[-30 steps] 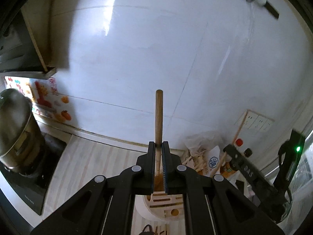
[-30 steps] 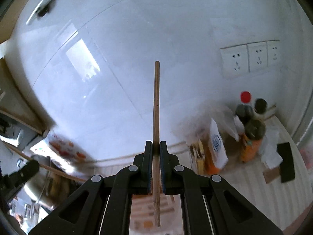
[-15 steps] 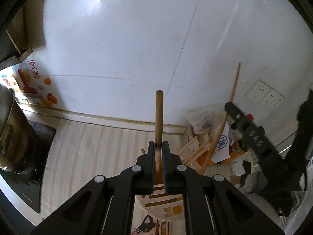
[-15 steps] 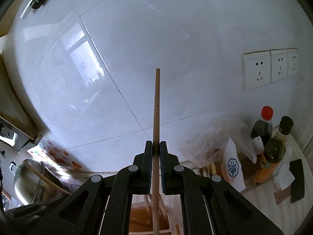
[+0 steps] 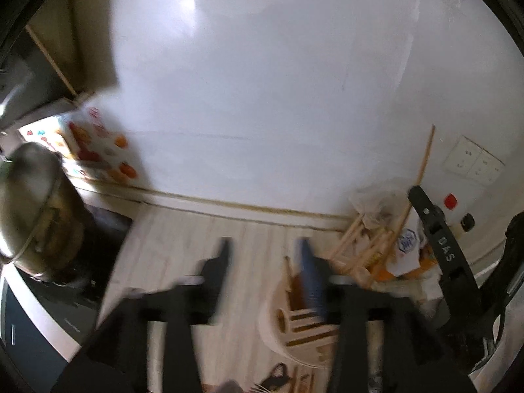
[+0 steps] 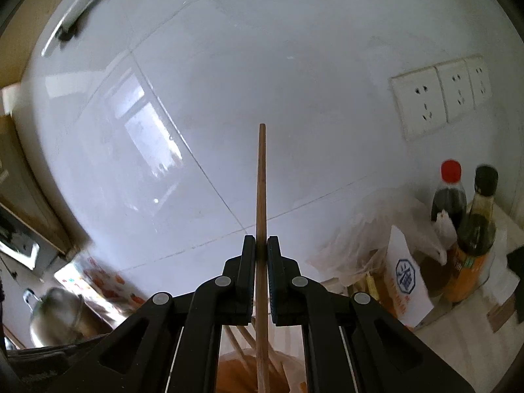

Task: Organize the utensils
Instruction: 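Lower both chopsticks into the pink holder and open both tools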

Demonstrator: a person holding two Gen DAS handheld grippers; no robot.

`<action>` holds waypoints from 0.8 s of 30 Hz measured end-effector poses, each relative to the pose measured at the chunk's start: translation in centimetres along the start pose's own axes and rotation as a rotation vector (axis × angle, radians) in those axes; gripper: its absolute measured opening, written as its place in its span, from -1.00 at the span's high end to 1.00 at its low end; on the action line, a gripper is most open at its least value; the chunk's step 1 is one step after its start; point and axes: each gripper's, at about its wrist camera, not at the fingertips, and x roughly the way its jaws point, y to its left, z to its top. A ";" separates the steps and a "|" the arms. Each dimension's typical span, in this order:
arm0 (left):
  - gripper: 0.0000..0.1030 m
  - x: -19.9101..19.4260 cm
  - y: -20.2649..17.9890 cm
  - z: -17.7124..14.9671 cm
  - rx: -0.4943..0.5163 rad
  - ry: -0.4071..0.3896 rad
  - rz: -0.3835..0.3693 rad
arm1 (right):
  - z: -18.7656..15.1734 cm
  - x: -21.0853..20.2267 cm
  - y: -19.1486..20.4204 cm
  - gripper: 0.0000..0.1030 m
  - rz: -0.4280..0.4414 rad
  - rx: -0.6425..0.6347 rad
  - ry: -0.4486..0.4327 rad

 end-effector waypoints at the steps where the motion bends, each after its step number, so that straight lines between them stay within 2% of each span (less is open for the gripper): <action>1: -0.36 -0.5 0.3 -0.1 -0.003 -0.024 0.018 | -0.1 0.0 -0.1 0.86 0.004 0.008 0.000; 3: -0.39 -0.9 1.0 -0.2 0.001 -0.067 0.063 | -0.3 -0.4 -0.1 0.86 0.012 0.021 -0.024; 6: -0.79 -0.4 2.4 -0.7 0.010 -0.075 0.143 | -0.6 -0.4 0.3 0.86 0.013 0.025 -0.038; 14: -0.81 4.7 8.8 -2.0 -0.083 -0.017 0.323 | -2.1 0.1 1.8 0.86 0.008 0.075 -0.041; 20: -0.81 6.5 11.9 -3.5 -0.133 0.045 0.329 | -3.3 0.7 4.0 0.86 -0.015 0.079 -0.056; 24: -0.81 6.8 12.3 -3.9 -0.141 0.052 0.310 | -4.2 1.5 5.5 0.86 -0.033 0.030 -0.017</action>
